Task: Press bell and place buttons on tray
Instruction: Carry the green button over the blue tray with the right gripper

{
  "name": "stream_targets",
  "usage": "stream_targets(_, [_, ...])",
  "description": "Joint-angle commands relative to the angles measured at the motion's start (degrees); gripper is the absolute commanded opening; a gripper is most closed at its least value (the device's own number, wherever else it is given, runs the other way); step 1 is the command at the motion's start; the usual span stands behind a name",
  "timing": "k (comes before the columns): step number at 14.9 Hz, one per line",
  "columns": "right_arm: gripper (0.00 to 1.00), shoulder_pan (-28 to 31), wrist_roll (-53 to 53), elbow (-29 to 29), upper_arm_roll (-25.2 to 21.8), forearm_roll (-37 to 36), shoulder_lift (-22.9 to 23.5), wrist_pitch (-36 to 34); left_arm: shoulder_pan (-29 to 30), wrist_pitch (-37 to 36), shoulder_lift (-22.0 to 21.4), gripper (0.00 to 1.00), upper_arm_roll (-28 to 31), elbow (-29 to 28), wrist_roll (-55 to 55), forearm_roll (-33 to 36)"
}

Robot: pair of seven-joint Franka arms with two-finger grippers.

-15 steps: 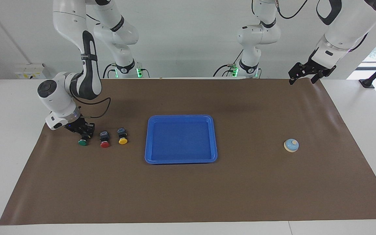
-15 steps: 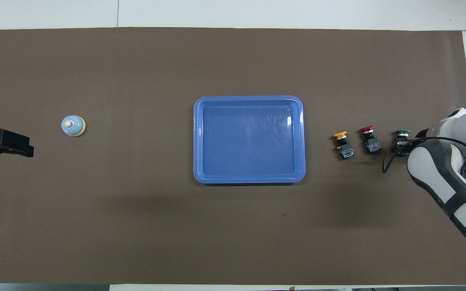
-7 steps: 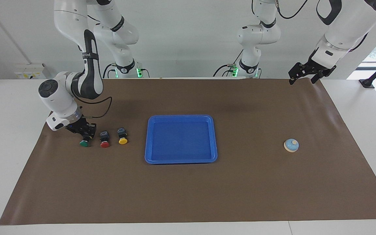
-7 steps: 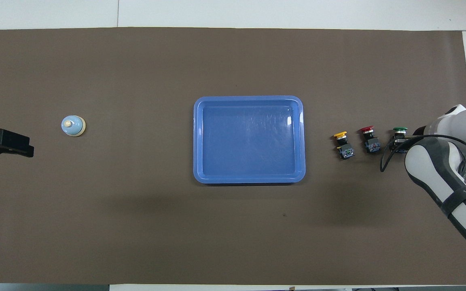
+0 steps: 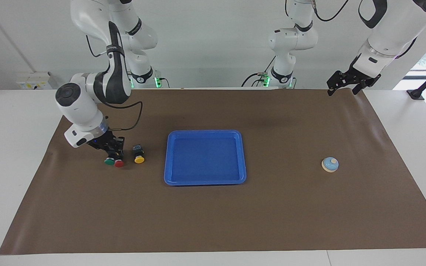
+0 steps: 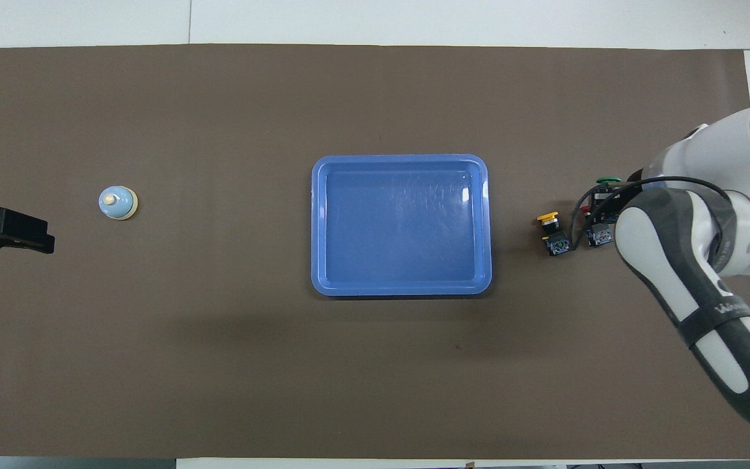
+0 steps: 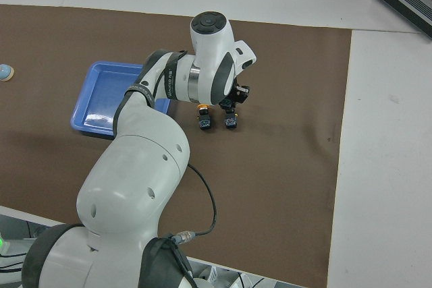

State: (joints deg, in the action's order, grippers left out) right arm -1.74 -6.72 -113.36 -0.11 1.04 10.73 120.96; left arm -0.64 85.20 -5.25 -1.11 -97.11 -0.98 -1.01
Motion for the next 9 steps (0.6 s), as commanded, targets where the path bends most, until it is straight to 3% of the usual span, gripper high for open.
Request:
stream_targets(1, [0.00,-6.24,-11.70,2.17,0.19,-0.43,0.26,-1.95,0.20,-0.47,-0.03,1.00,-0.12,0.17,0.27,0.92])
stream_targets(9, [0.00,-20.57,-29.29,2.54,0.28,0.37,0.78,-2.84,0.20,-0.47,-0.03,1.00,-0.12,0.17,0.27,0.92])
